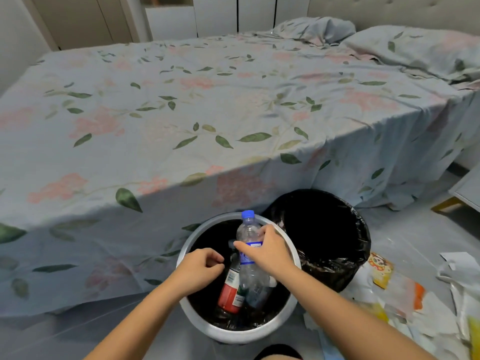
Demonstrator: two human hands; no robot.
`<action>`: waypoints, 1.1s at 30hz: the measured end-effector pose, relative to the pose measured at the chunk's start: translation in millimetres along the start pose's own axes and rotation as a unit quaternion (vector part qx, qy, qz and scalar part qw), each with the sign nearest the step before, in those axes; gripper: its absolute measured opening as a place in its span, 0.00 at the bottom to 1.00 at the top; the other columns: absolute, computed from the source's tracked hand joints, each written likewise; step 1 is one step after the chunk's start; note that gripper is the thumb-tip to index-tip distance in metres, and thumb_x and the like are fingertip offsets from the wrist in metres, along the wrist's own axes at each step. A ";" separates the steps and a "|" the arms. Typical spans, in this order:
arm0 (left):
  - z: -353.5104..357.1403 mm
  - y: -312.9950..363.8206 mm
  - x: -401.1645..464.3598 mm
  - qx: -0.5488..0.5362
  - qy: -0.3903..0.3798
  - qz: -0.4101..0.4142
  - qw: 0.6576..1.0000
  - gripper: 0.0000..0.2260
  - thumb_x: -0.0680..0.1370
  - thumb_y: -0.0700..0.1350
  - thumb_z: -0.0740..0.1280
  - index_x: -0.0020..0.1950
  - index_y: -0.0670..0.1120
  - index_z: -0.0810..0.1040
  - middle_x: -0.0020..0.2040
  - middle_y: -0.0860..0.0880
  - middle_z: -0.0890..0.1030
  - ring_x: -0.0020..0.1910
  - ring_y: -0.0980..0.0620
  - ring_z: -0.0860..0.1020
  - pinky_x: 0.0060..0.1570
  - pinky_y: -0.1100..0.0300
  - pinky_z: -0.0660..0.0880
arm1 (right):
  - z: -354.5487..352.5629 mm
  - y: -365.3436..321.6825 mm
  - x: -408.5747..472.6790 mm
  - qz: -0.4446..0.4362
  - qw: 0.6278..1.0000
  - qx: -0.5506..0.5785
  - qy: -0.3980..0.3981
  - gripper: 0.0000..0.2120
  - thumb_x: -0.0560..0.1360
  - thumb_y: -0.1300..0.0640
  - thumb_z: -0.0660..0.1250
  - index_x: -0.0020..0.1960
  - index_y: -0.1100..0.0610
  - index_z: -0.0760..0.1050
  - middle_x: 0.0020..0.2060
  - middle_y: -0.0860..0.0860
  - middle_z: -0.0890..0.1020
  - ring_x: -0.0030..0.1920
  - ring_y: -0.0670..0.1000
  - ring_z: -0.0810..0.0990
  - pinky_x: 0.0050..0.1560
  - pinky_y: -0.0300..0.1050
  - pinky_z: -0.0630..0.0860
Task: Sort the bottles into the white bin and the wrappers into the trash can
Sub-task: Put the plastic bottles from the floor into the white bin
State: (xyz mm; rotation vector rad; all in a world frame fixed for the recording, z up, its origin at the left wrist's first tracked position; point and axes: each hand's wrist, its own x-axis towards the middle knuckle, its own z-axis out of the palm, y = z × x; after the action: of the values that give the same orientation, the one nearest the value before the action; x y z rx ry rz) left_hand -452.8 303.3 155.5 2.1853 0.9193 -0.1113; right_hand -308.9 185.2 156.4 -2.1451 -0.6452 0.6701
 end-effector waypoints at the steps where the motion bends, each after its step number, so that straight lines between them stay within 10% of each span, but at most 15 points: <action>1: -3.1 0.3 -2.0 0.001 0.006 0.003 1.000 0.04 0.75 0.45 0.68 0.48 0.54 0.77 0.41 0.58 0.80 0.42 0.60 0.78 0.42 0.73 0.70 | 7.3 2.3 5.2 0.013 1.000 -0.006 -0.013 0.29 0.63 0.37 0.73 0.52 0.55 0.66 0.48 0.49 0.76 0.48 0.50 0.77 0.47 0.45 0.74; 13: -9.1 -19.8 -18.5 0.041 0.029 -0.054 0.997 0.04 0.74 0.45 0.67 0.47 0.54 0.77 0.38 0.58 0.79 0.42 0.59 0.79 0.41 0.72 0.72 | 83.9 2.4 36.8 0.045 0.981 -0.186 -0.026 0.37 0.66 0.32 0.66 0.62 0.59 0.65 0.58 0.56 0.79 0.59 0.60 0.77 0.53 0.50 0.74; 26: -1.2 -6.4 -16.8 0.051 0.024 -0.037 0.998 0.05 0.74 0.45 0.67 0.44 0.56 0.78 0.40 0.55 0.83 0.41 0.59 0.79 0.38 0.69 0.72 | 96.3 6.9 15.9 0.068 0.978 -0.059 -0.189 0.47 0.68 0.49 0.72 0.75 0.65 0.47 0.71 0.62 0.63 0.71 0.60 0.65 0.68 0.47 0.65; 33: 0.0 32.8 -3.8 0.042 0.017 0.032 0.998 0.05 0.74 0.43 0.68 0.44 0.54 0.80 0.40 0.54 0.84 0.43 0.56 0.82 0.42 0.64 0.73 | 33.0 4.9 3.2 0.035 0.991 0.003 -0.129 0.19 0.72 0.57 0.67 0.63 0.60 0.74 0.59 0.56 0.78 0.54 0.55 0.80 0.49 0.50 0.80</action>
State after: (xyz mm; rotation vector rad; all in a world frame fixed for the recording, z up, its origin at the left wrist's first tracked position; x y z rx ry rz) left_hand -434.5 285.9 176.9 2.2982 0.8758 -0.0841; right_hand -326.7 201.7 133.4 -2.1017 -0.7061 0.9980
